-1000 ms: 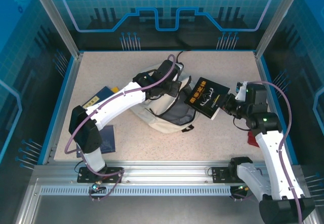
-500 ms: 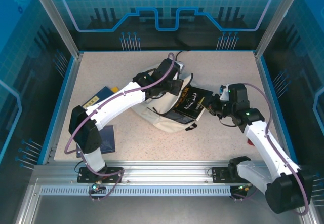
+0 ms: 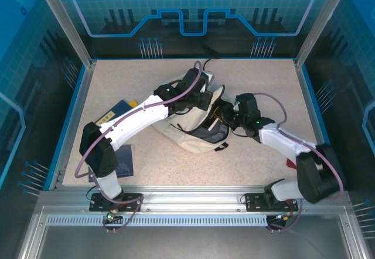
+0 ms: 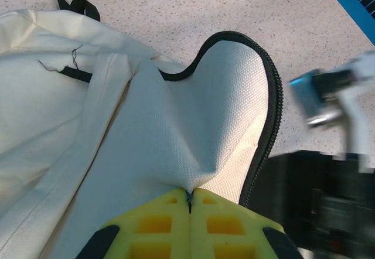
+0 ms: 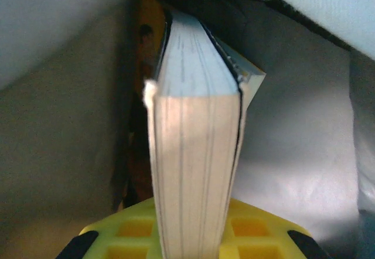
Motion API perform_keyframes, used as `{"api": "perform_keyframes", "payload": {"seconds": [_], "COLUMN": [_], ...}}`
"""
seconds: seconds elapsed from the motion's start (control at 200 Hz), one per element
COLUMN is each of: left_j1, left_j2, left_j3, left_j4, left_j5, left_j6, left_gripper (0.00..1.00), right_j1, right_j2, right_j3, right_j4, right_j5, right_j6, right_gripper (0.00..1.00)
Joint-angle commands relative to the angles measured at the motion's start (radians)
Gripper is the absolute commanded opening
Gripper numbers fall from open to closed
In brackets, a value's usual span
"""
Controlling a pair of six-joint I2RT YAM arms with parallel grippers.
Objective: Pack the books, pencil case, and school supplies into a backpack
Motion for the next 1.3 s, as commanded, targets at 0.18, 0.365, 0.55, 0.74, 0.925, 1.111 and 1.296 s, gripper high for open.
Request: {"api": "perform_keyframes", "payload": {"seconds": [0.18,0.365,0.55,0.74,0.925,1.111,1.296], "left_j1": [-0.002,-0.003,-0.002,-0.002,-0.001,0.0,0.013], "left_j2": [-0.079,-0.093,-0.097,-0.106,-0.107,-0.104,-0.102], "left_j3": [-0.037,-0.055,-0.06,-0.065,-0.077,-0.095,-0.117], "left_j4": [0.062,0.061,0.06,0.057,0.063,0.081,0.094], "left_j5": [0.027,0.029,0.033,0.025,0.019,0.012,0.005], "left_j6": [-0.023,-0.03,-0.037,-0.033,-0.037,-0.044,-0.086], "left_gripper": [0.0,0.0,0.0,0.0,0.0,0.0,0.08], "right_j1": [0.06,0.076,0.104,0.096,0.049,0.001,-0.075], "right_j2": [0.295,0.452,0.536,0.483,0.313,0.117,-0.149], "right_j3": [0.065,0.182,0.252,0.194,0.022,-0.126,-0.22], "right_j4": [0.338,0.39,0.428,0.404,0.428,0.277,-0.01], "right_j5": [0.057,0.007,-0.018,-0.028,-0.074,-0.117,-0.042], "right_j6": [0.151,0.202,0.225,0.22,0.171,0.12,0.024], "right_gripper": [0.03,0.05,0.12,0.42,0.54,0.56,0.56]}}
